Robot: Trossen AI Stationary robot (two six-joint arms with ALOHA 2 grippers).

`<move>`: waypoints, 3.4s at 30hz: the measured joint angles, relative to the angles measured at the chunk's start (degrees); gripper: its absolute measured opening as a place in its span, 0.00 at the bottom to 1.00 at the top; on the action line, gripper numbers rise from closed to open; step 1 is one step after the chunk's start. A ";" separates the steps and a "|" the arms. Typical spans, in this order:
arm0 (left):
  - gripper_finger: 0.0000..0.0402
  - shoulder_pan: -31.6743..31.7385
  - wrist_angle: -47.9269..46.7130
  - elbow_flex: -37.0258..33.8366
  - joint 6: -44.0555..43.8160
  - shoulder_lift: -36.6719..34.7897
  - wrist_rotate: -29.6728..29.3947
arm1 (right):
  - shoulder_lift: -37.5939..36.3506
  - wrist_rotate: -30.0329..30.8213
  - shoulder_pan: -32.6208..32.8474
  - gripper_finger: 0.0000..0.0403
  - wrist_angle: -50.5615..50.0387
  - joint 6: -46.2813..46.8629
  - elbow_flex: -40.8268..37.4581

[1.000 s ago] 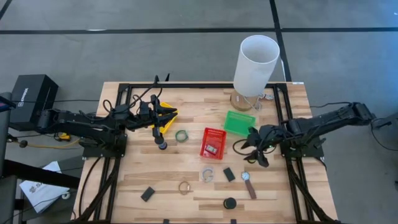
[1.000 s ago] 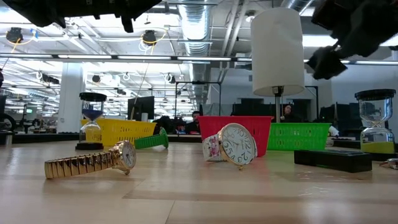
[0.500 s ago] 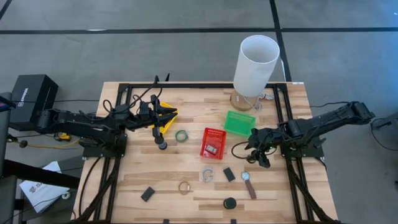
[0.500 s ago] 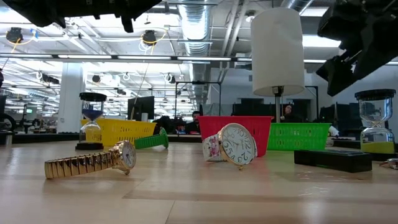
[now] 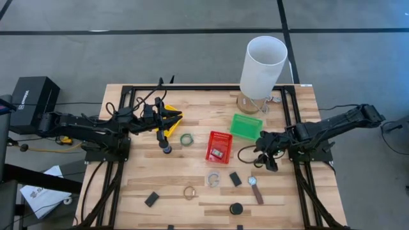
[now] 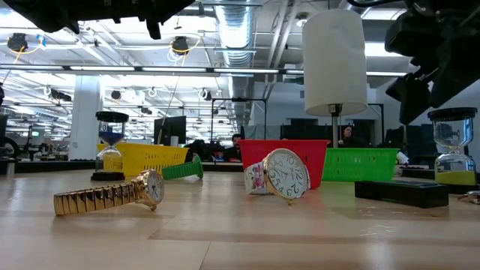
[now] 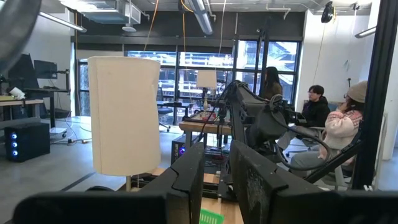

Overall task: Pick & Place Office items
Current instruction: Put the top right black hourglass into the green bin

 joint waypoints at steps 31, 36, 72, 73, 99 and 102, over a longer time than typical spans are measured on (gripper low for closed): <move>0.18 0.00 -0.02 0.02 -0.02 0.11 0.01 | 0.00 0.81 6.22 0.63 -6.47 0.50 0.00; 0.18 0.00 -0.02 0.02 -0.09 0.11 0.00 | 0.00 0.81 6.22 0.63 -6.47 0.50 0.00; 0.18 0.00 -0.03 0.02 -1.46 0.11 0.00 | 12.98 -2.34 6.31 0.63 -2.94 0.32 0.32; 0.18 0.00 -0.02 0.02 -1.46 0.11 0.00 | 12.98 -2.34 6.31 0.63 -2.94 0.31 0.70; 0.18 0.00 -0.04 0.02 -1.46 0.11 0.00 | 14.99 -2.38 6.20 0.54 -4.90 -0.14 2.43; 0.18 0.00 -0.03 0.02 -1.46 0.11 0.00 | 14.99 -2.40 6.20 0.48 -4.87 -0.14 2.43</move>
